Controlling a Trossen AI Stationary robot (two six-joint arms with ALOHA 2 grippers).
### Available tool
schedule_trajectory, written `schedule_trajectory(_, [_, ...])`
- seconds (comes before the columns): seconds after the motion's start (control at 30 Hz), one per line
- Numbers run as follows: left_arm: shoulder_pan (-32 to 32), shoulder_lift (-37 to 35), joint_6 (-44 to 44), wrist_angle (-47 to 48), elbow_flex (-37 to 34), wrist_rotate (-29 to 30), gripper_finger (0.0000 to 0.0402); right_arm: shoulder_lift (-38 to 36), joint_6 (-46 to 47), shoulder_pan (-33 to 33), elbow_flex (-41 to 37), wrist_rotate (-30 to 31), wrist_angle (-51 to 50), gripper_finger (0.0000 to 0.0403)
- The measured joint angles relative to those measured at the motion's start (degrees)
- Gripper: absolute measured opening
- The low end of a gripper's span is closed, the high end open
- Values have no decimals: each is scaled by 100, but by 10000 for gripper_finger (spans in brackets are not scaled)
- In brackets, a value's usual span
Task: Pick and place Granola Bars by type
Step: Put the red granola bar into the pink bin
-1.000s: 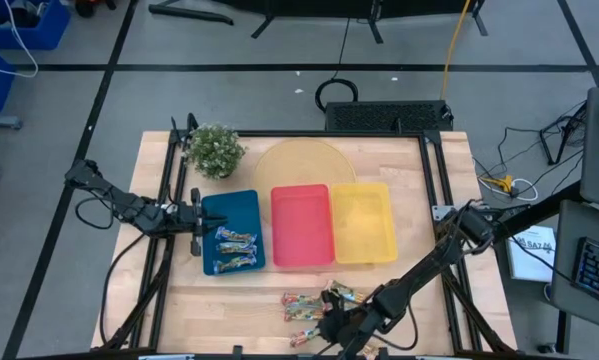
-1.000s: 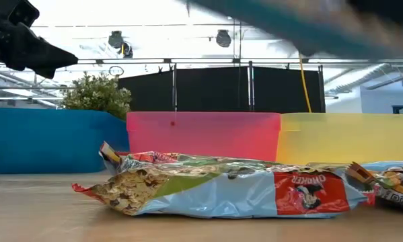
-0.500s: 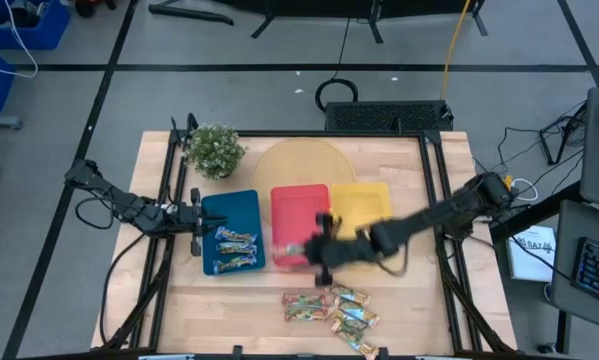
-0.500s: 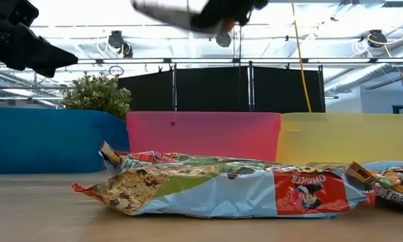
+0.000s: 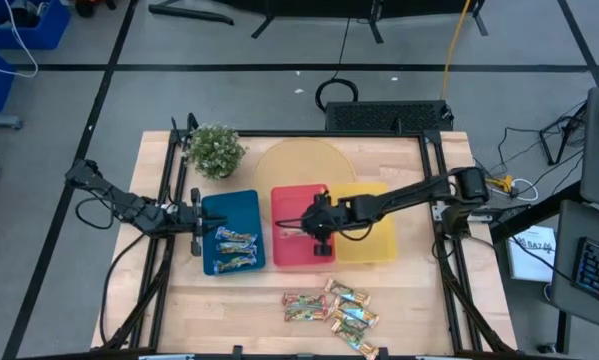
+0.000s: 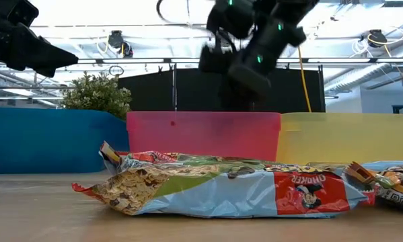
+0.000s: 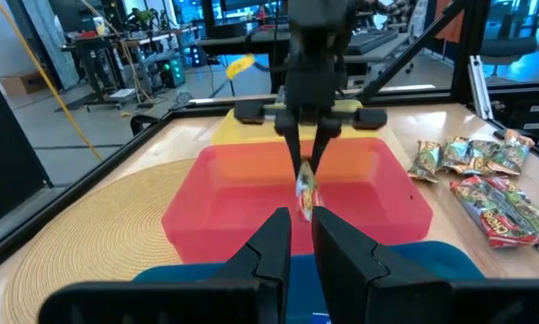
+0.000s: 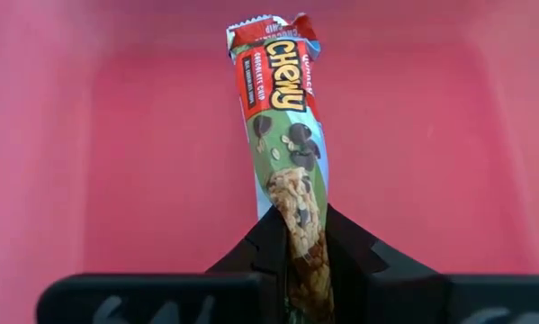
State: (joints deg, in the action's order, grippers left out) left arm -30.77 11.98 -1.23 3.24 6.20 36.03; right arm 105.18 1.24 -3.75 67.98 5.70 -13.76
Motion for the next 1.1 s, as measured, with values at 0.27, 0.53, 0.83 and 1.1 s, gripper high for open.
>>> schedule_trajectory(0.27, [-1, 0, 25, -38, 0, 1, 58, 73, 151, -2, -104, -3, 125, 34])
schedule_trajectory(0.53, [-2, -2, 92, -43, 0, 0, 58, 73, 280, -19, -104, -3, 220, 66])
schedule_trajectory(0.83, [0, -2, 94, -41, 0, -2, 58, 29, 378, -46, -104, 7, 143, 127])
schedule_trajectory(1.1, [-2, -2, 96, -45, 0, -2, 58, -1055, 364, -50, -109, 49, -299, 130])
